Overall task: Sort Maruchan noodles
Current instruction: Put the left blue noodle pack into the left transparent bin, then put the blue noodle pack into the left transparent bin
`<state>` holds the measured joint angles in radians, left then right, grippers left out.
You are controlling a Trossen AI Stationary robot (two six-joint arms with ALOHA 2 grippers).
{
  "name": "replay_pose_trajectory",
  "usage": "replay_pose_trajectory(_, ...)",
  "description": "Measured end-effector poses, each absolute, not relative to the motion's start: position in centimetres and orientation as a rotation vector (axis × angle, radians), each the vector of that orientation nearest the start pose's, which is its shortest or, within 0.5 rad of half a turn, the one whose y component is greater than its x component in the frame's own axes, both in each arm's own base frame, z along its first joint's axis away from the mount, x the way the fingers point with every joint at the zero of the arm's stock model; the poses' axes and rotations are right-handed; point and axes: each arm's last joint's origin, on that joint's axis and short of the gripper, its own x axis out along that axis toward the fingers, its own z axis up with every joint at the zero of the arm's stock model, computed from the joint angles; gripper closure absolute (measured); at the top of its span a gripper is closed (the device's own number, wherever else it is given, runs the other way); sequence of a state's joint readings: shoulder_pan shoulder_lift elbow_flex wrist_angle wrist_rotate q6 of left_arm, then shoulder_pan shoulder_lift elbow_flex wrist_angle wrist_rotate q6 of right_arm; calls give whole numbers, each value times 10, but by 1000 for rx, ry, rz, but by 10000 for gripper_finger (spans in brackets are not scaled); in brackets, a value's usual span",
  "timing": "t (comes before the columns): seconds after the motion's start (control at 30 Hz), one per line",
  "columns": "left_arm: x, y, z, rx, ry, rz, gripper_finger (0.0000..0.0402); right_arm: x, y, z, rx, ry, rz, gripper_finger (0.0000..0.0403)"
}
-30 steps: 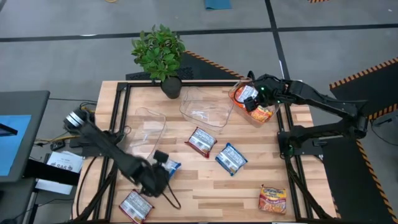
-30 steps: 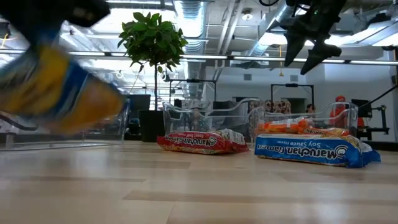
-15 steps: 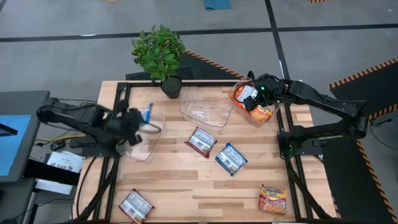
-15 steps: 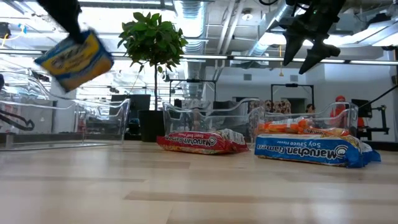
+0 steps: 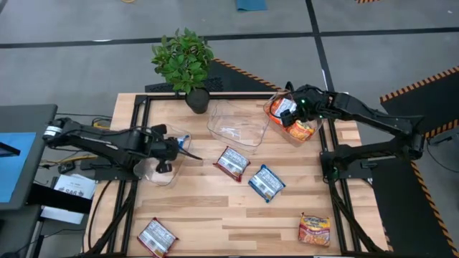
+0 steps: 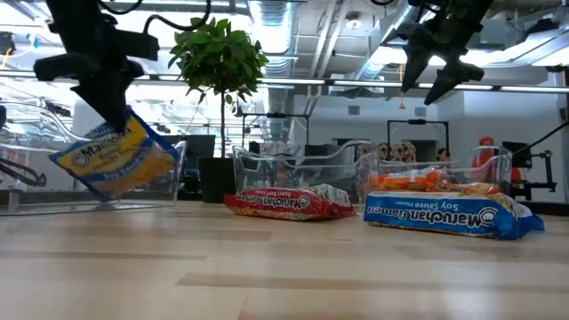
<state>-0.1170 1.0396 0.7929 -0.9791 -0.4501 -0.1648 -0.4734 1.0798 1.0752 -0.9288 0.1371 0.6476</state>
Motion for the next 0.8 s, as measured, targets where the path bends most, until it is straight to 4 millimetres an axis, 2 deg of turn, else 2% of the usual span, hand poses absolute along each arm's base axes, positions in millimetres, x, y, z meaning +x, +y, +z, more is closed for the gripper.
replay_pose_trajectory(0.17, 182, -7, 234, 170, 1168, 330, 360, 175, -94, 318, 742, 718, -845, 81)
replay_pose_trajectory(0.3, 183, -5, 234, 129, 1186, 319, 296, 176, -92, 318, 753, 742, -770, 81)
replay_pose_trajectory(0.37, 184, -3, 240, 139, 1179, 338, 262, 176, -91, 318, 757, 757, -730, 81)
replay_pose_trajectory(0.5, 185, 2, 267, 157, 1174, 356, 205, 176, -81, 315, 861, 849, -533, 81)
replay_pose_trajectory(0.6, 185, 3, 299, 101, 1095, 386, 177, 177, -58, 306, 937, 1034, -339, 81)
replay_pose_trajectory(0.7, 181, 4, 334, 15, 938, 433, 165, 178, -27, 284, 947, 1231, -250, 81)
replay_pose_trajectory(0.8, 175, 3, 362, -47, 740, 467, 164, 183, 2, 257, 966, 1291, -218, 81)
